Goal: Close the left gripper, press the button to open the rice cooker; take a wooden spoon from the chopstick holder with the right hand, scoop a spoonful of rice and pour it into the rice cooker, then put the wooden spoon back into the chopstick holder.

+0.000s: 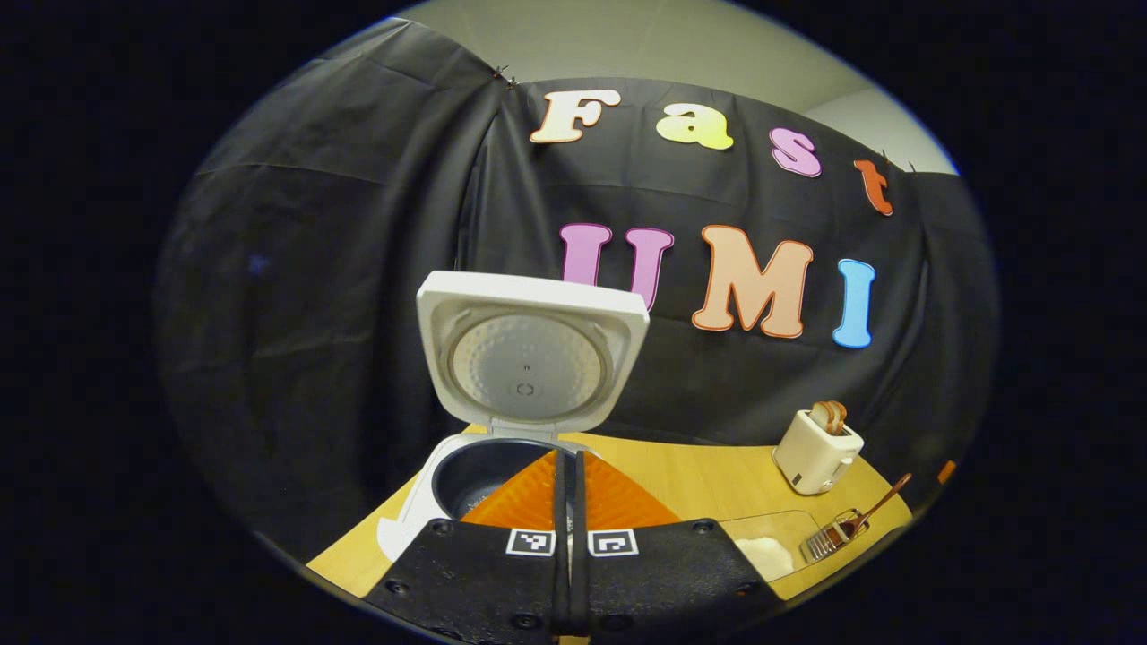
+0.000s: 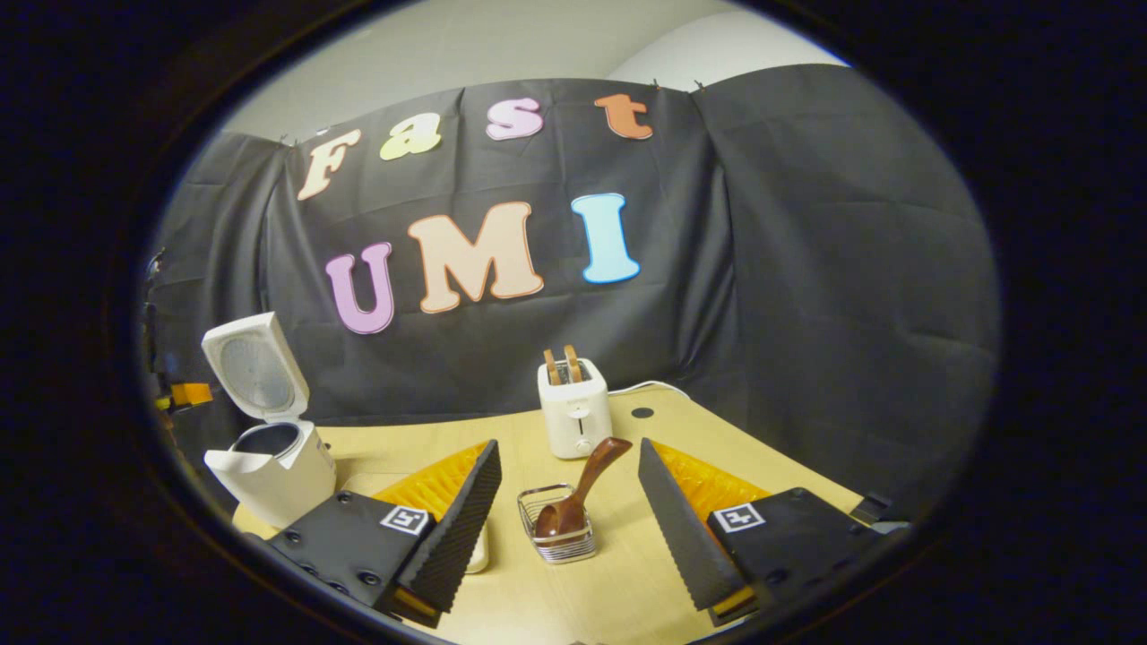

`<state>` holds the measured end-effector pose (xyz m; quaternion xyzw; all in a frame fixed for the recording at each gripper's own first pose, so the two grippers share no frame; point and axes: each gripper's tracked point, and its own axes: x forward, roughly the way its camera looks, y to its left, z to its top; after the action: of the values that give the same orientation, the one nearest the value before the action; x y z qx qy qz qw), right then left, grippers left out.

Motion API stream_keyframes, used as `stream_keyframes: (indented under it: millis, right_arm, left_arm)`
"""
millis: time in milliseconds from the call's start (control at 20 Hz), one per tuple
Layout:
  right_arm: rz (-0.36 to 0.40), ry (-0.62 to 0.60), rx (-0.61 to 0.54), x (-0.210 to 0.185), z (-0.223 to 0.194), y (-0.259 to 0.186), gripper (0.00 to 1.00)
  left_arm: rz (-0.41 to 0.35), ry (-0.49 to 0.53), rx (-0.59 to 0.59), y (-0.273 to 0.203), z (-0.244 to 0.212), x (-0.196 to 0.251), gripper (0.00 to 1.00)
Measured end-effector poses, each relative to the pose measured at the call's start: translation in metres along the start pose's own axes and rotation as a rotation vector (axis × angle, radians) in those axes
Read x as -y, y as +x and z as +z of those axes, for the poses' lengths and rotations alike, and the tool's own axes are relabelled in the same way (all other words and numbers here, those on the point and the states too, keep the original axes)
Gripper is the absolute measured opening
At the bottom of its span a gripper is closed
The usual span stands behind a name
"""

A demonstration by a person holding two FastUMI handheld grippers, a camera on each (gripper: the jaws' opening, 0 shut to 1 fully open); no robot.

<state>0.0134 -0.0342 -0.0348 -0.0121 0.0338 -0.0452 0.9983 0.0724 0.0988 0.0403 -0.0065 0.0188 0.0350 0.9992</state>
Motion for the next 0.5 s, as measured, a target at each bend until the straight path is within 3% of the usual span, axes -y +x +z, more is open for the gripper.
stream_keyframes:
  millis: [150,300,450,500]
  right_arm:
    - [0.012,-0.005,-0.004,0.003,-0.004,0.009,0.97]
    - [0.031,-0.02,-0.026,0.004,-0.014,0.026,0.97]
    - [0.056,-0.028,-0.066,0.007,-0.032,0.048,0.98]
    - [0.062,-0.032,-0.082,0.008,-0.039,0.056,0.98]
  left_arm:
    - [-0.031,-0.052,-0.026,-0.015,-0.018,0.011,0.0]
    - [-0.012,-0.048,-0.043,-0.025,-0.029,0.011,0.01]
    - [0.016,-0.039,-0.061,-0.035,-0.04,0.009,0.19]
    - [0.025,-0.026,-0.071,-0.038,-0.044,0.009,0.38]
